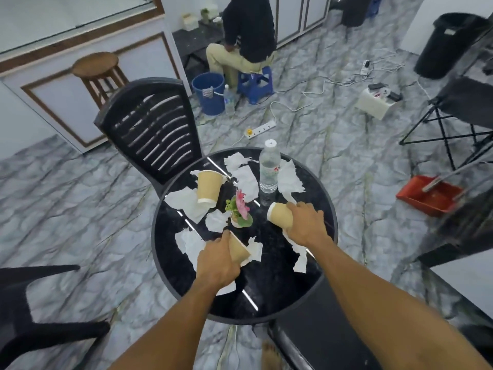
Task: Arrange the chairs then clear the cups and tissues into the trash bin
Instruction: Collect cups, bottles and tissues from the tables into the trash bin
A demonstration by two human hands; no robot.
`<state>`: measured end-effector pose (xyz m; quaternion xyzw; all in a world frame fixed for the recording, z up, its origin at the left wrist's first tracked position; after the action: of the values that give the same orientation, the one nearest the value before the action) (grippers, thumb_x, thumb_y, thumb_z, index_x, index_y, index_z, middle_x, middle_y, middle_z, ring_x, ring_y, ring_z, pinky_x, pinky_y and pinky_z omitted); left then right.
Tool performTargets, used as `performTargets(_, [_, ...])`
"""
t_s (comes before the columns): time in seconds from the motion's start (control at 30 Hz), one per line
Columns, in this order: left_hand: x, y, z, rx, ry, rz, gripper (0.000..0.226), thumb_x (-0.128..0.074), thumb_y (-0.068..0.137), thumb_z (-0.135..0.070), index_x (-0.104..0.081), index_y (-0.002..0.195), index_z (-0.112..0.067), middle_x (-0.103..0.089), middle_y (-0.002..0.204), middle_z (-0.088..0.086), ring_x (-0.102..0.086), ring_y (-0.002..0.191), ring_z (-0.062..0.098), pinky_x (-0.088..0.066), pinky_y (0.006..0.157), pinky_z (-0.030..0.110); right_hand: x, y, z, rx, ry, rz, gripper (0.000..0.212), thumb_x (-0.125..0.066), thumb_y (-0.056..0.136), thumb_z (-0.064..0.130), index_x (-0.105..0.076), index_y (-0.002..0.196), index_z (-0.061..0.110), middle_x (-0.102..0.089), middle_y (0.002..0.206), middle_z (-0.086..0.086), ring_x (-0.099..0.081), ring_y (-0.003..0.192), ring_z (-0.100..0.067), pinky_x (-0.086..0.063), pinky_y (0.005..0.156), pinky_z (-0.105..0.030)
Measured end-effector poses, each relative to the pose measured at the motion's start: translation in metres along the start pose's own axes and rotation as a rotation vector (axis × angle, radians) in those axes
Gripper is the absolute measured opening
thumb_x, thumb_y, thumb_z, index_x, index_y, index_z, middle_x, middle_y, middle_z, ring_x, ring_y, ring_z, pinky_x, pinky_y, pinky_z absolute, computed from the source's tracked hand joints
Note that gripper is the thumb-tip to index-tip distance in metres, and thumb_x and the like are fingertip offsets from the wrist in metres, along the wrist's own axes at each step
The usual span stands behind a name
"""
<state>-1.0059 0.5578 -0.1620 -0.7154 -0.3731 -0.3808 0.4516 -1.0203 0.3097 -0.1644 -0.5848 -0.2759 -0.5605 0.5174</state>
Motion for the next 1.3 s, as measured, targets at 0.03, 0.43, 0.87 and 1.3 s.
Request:
performTargets(0.03, [0.004,-0.002,-0.001,-0.004,0.002,-0.01,0.089,-0.072,0.073,-0.037,-0.026,0.147,-0.025,-0.058,0.111,-0.001,-0.053,0.108,0.024,-0.05,0.084,0.038,0.003,-0.004,0.001,0.002,0.011,-0.011,0.068,-0.069,0.077,0.033,-0.041,0.138,0.025,-0.054,0.124,-0.003,-0.046,0.116,-0.028,-0.041,0.095,-0.05])
performTargets(0.43, [0.06,-0.072,-0.018,-0.23,-0.062,-0.211,0.075,-0.069,0.067,-0.035,-0.038,0.135,-0.026,-0.059,0.093,-0.004,-0.057,0.091,0.023,-0.052,0.075,0.039,0.064,-0.14,0.016,-0.127,0.179,-0.259,0.073,-0.071,0.077,0.04,-0.041,0.143,0.028,-0.051,0.135,-0.001,-0.046,0.124,-0.026,-0.04,0.102,-0.045])
performTargets(0.87, [0.031,-0.278,-0.182,-0.942,-0.106,-0.199,0.05,-0.067,0.066,-0.029,-0.045,0.11,-0.02,-0.063,0.095,0.008,-0.058,0.091,0.035,-0.046,0.068,0.04,0.08,-0.469,-0.058,-0.623,0.292,-0.707,0.071,-0.072,0.074,0.037,-0.05,0.138,0.02,-0.054,0.129,-0.006,-0.048,0.121,-0.029,-0.045,0.098,-0.04])
performTargets(1.3, [-0.148,-0.607,-0.288,-1.577,-0.004,0.232,0.067,-0.072,0.071,-0.038,-0.044,0.131,-0.023,-0.064,0.107,0.005,-0.058,0.099,0.033,-0.05,0.079,0.042,-0.057,-0.865,-0.094,-1.396,0.316,-0.932,0.07,-0.073,0.076,0.034,-0.048,0.139,0.017,-0.052,0.131,-0.004,-0.043,0.122,-0.026,-0.046,0.094,-0.039])
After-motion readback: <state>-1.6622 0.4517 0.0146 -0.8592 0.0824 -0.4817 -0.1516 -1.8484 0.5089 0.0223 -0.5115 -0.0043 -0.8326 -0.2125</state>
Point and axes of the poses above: each hand's wrist, its own y-axis towards the middle knuckle, its own x-axis out of the back of the hand, z = x × y, the point moved 4 cm from there along y, towards the middle knuckle
